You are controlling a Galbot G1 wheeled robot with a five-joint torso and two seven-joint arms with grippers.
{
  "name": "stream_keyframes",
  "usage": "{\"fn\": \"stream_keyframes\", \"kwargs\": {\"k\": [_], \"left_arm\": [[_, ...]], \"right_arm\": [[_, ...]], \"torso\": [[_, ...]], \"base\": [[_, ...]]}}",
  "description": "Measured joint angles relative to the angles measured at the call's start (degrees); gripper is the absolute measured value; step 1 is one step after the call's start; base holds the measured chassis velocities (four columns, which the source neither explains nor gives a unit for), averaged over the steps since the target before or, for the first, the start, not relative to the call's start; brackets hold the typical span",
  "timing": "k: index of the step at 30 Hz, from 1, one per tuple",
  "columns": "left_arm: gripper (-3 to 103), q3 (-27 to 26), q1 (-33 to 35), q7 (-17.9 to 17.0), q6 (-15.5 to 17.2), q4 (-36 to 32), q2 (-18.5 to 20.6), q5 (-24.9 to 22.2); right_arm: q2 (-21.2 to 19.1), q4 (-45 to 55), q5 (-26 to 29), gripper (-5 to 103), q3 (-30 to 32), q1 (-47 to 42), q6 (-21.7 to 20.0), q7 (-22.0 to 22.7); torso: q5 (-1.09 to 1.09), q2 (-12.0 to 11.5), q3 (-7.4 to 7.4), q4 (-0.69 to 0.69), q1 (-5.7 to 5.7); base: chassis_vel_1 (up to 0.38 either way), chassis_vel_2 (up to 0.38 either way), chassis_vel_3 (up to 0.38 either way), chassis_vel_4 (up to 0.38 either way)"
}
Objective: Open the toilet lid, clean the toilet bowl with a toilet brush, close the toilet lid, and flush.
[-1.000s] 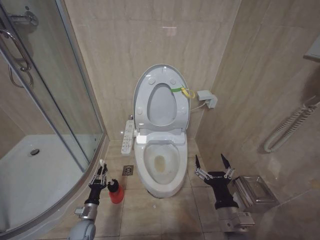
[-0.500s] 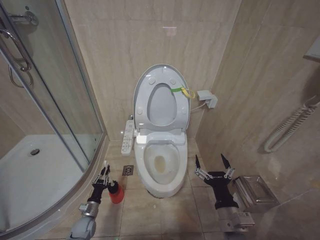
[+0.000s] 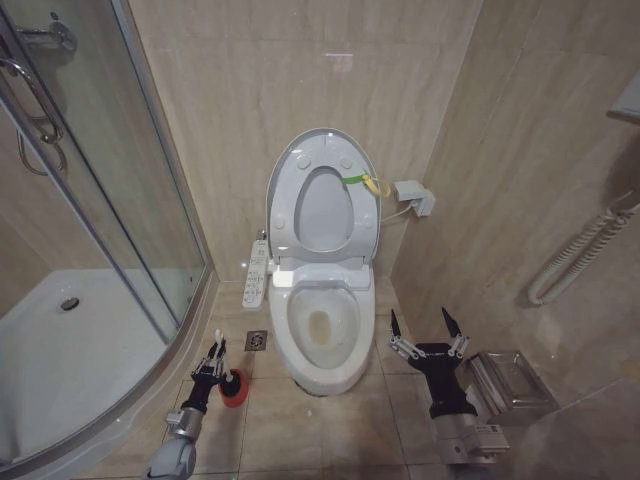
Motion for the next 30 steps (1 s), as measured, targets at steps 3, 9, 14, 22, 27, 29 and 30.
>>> {"fn": "stream_keyframes", "kwargs": {"k": [3, 9, 14, 22, 27, 29, 30], "left_arm": [[17, -0.04, -0.28, 0.38, -0.06, 0.88, 0.04, 0.00], [17, -0.21, -0.58, 0.68, -0.07, 0.70, 0.66, -0.33], [17, -0.26, -0.07, -0.04, 0.92, -2.68, 1.45, -0.51], [17, -0.35, 0.37, -0.57, 1.88, -4.67, 2.17, -0.59], [17, -0.31, -0.75, -0.06, 1.54, -1.85, 2.18, -0.59], [17, -0.17, -1.51, 0.38, 1.29, -0.43, 2.12, -0.63], [17, -0.09, -1.87, 0.61, 1.17, 0.19, 2.02, -0.70]], "right_arm": [[0.00, 0.00, 0.00, 100, 0.00, 0.00, 0.00, 0.00], [0.00, 0.00, 0.00, 100, 0.00, 0.00, 0.00, 0.00], [0.00, 0.00, 0.00, 100, 0.00, 0.00, 0.00, 0.00], [0.00, 0.00, 0.00, 100, 0.00, 0.00, 0.00, 0.00], [0.00, 0.00, 0.00, 100, 0.00, 0.00, 0.00, 0.00], [0.00, 0.00, 0.00, 100, 0.00, 0.00, 0.00, 0.00], [0.00, 0.00, 0.00, 100, 0.00, 0.00, 0.00, 0.00]], "torso": [[0.00, 0.00, 0.00, 0.00, 0.00], [-0.01, 0.00, 0.00, 0.01, 0.00], [0.00, 0.00, 0.00, 0.00, 0.00], [0.00, 0.00, 0.00, 0.00, 0.00], [0.00, 0.00, 0.00, 0.01, 0.00], [0.00, 0.00, 0.00, 0.00, 0.00], [0.00, 0.00, 0.00, 0.01, 0.00]], "base": [[0.000, 0.000, 0.000, 0.000], [0.000, 0.000, 0.000, 0.000], [0.000, 0.000, 0.000, 0.000], [0.000, 0.000, 0.000, 0.000], [0.000, 0.000, 0.000, 0.000], [0.000, 0.000, 0.000, 0.000], [0.000, 0.000, 0.000, 0.000]]}}
